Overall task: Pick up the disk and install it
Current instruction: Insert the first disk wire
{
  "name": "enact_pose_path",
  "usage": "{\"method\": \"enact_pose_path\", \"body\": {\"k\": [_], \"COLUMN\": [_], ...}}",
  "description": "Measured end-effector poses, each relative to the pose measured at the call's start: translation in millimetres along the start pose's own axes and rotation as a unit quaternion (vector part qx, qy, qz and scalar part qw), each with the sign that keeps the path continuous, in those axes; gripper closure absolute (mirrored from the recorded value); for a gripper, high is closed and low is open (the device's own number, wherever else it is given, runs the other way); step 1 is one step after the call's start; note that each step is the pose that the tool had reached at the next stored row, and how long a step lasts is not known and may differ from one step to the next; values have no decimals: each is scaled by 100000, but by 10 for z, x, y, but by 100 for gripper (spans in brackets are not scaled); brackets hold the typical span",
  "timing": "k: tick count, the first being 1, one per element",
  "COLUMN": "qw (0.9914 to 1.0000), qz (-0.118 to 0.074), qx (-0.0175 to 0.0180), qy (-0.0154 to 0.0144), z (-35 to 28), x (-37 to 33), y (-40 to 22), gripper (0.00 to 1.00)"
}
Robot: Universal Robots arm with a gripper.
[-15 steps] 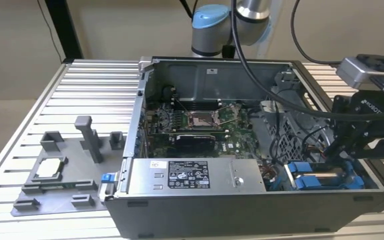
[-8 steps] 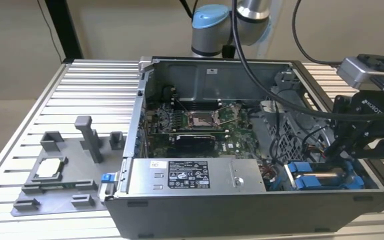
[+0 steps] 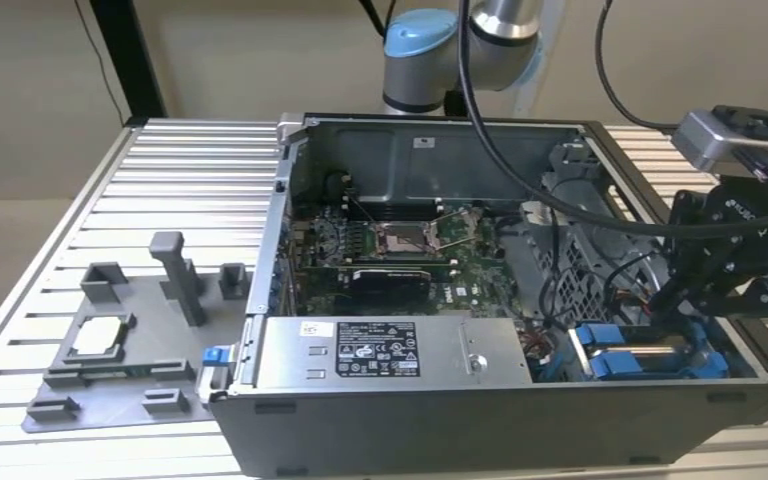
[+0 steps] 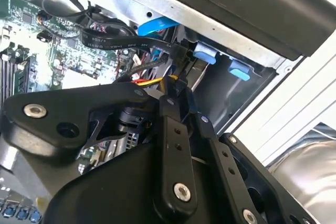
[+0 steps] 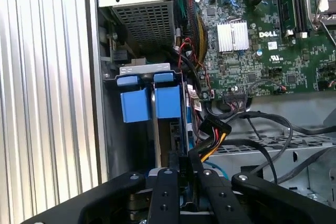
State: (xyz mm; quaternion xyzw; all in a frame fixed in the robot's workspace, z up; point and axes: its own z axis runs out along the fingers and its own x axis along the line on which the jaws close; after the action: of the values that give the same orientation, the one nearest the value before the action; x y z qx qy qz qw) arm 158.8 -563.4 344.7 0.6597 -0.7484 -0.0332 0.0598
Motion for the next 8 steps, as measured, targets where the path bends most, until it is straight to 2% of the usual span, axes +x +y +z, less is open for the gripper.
{"method": "enact_pose_path", "body": {"k": [8], "qw": [100000], "qz": [45], "qx": [-2], "qy": [-1], "z": [7], "x": [-3], "y": [-32], "gripper": [100]}}
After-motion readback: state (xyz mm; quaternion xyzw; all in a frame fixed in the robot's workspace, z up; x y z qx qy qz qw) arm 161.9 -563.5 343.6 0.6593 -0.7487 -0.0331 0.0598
